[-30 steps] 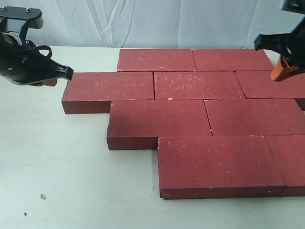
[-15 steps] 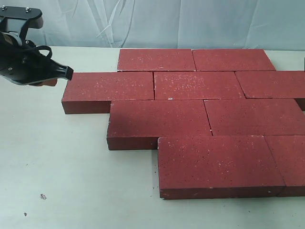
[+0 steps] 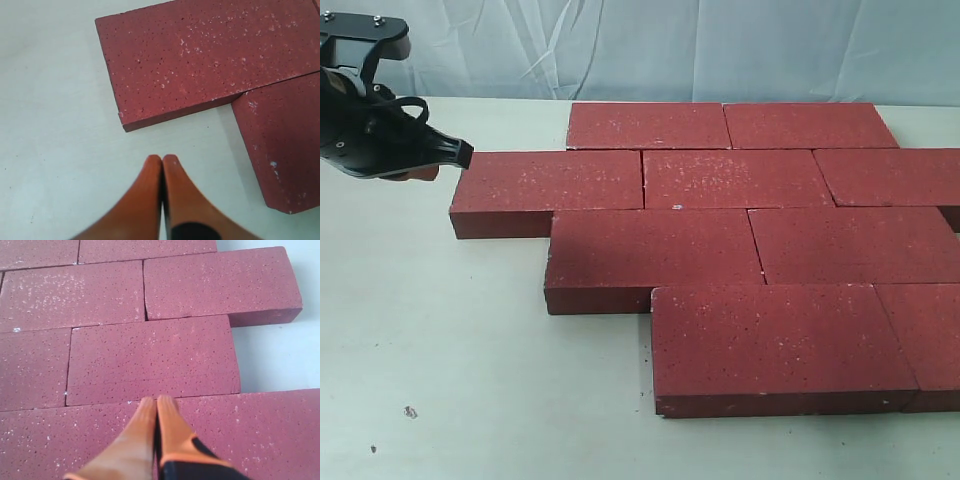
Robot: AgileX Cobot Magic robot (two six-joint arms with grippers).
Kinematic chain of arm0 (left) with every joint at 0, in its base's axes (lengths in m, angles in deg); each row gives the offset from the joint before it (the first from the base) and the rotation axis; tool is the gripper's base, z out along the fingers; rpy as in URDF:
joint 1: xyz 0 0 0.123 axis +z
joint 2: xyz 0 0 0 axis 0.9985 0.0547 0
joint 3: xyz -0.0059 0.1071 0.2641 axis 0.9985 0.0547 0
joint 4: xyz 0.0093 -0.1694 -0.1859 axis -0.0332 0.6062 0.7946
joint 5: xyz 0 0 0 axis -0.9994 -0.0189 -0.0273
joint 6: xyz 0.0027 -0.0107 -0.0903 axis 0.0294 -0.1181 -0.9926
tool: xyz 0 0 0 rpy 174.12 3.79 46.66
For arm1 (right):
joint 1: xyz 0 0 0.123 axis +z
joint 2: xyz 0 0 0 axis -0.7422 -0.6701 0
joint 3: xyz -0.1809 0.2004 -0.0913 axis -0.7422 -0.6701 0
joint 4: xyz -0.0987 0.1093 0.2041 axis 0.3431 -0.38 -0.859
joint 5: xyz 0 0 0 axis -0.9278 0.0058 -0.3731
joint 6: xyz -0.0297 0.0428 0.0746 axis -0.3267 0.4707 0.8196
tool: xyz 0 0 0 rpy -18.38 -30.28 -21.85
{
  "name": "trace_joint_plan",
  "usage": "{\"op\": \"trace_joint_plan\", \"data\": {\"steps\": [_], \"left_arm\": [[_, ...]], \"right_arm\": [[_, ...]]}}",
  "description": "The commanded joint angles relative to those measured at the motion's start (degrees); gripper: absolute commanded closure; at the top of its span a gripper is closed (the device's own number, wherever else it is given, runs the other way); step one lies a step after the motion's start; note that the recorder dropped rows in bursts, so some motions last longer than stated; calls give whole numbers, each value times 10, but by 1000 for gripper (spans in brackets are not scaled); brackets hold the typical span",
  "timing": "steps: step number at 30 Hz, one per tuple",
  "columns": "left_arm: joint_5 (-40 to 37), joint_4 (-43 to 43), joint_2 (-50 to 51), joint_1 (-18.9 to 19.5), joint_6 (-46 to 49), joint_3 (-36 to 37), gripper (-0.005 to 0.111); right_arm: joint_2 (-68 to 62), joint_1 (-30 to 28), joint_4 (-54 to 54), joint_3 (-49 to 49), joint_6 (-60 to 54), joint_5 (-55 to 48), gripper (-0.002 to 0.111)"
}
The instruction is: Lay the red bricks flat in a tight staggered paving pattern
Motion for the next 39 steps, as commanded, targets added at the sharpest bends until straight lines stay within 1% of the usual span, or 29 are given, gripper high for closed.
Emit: {"op": "trace_joint_plan", "data": {"steps": [1, 7, 13, 16, 20, 30, 39], "left_arm": [[6, -2, -5, -3, -5, 1, 107], [6, -2, -5, -3, -5, 1, 107], [6, -2, -5, -3, -5, 1, 107], [6, -2, -5, -3, -5, 1, 107], [6, -2, -5, -3, -5, 1, 107], [6, -2, -5, -3, -5, 1, 107], [6, -2, -5, -3, -5, 1, 107]], "right_arm": [[19, -3, 17, -3, 1, 15, 109], [76, -2, 37, -3, 1, 69, 109], [138, -2, 53, -9, 1, 66, 109], [174, -2, 61, -27, 1, 66, 109], [220, -2, 63, -67, 1, 73, 109], [334, -2, 67, -196, 1, 172, 109], [435, -2, 67, -272, 1, 171, 109]]}}
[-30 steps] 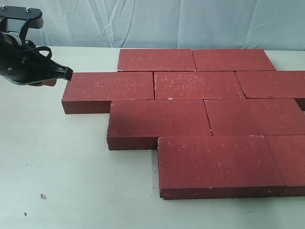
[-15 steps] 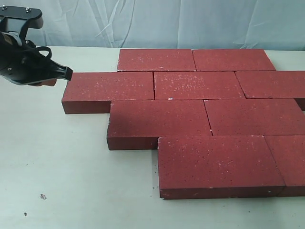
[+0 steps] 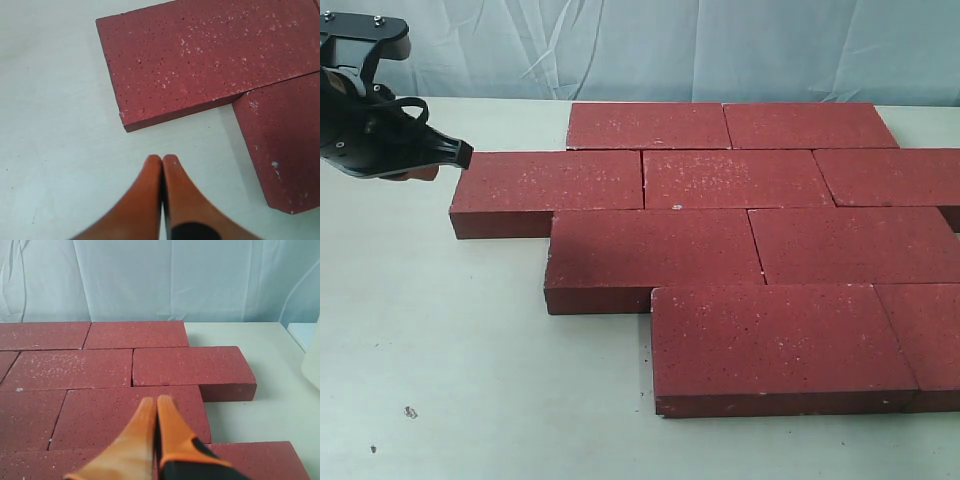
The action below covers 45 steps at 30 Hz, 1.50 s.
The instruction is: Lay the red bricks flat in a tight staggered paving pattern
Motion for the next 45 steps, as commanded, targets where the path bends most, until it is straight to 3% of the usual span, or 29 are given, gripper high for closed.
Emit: {"op": "trace_joint_plan", "data": {"steps": [1, 10, 27, 45], "left_arm": [[6, 1, -5, -3, -5, 1, 107], [6, 1, -5, -3, -5, 1, 107], [6, 1, -5, -3, -5, 1, 107], [6, 1, -5, -3, -5, 1, 107]], "right_arm": [[57, -2, 4, -31, 1, 8, 109], [132, -2, -6, -45, 1, 11, 109], [137, -3, -40, -48, 1, -4, 109], [158, -3, -24, -180, 1, 81, 109]]}}
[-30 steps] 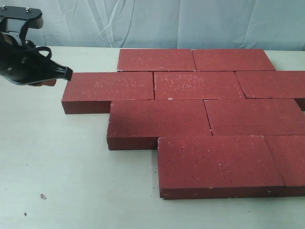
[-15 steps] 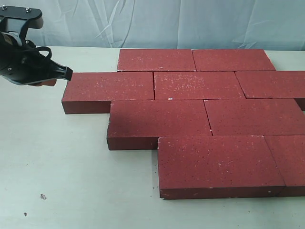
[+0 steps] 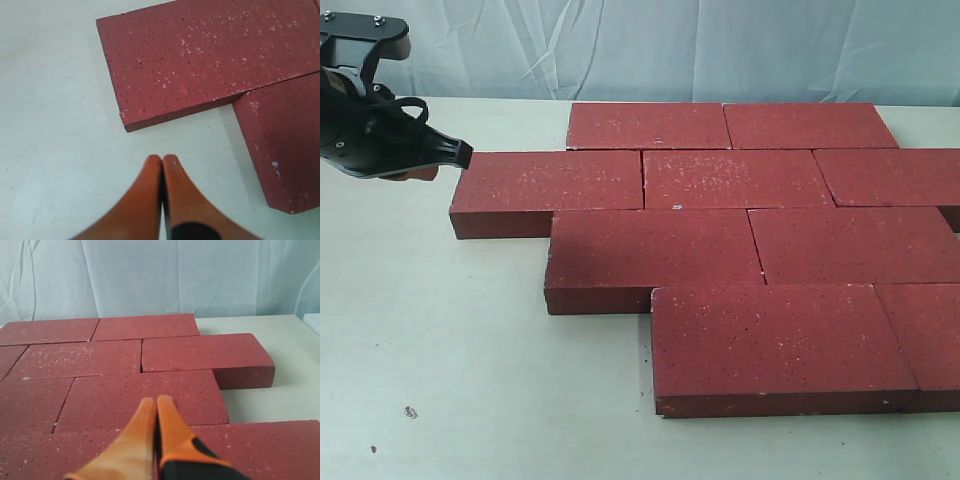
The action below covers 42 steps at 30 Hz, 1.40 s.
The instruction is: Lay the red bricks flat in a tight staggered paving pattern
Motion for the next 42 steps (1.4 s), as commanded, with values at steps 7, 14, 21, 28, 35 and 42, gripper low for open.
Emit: {"op": "trace_joint_plan", "data": {"steps": [7, 14, 21, 28, 35, 42], "left_arm": [[6, 1, -5, -3, -5, 1, 107], [6, 1, -5, -3, -5, 1, 107], [6, 1, -5, -3, -5, 1, 107], [11, 1, -5, -3, -5, 1, 107], [11, 1, -5, -3, -5, 1, 107], [11, 1, -5, -3, -5, 1, 107]], "right_arm": [[4, -3, -5, -58, 1, 36, 109], [4, -3, -17, -77, 1, 43, 109], [4, -3, -27, -82, 1, 42, 109], [4, -3, -27, -82, 1, 42, 109], [4, -3, -37, -82, 1, 44, 109], [4, -3, -40, -82, 1, 44, 109]]}}
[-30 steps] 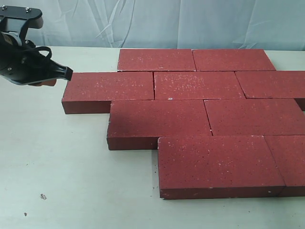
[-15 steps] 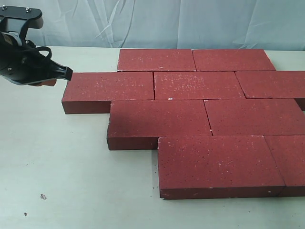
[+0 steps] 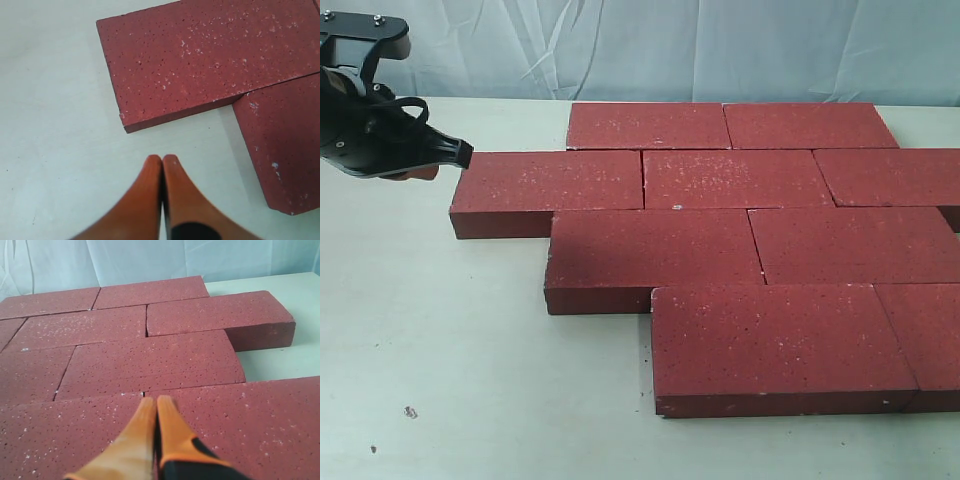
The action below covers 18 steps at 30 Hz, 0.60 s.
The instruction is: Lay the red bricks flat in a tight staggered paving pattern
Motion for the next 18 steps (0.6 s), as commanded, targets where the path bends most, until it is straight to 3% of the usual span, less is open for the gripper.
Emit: {"op": "trace_joint_plan", "data": {"steps": [1, 18], "left_arm": [[9, 1, -5, -3, -5, 1, 107], [12, 6, -5, -3, -5, 1, 107]], "right_arm": [[4, -3, -1, -3, 1, 8, 109], [4, -3, -1, -3, 1, 8, 109]]}}
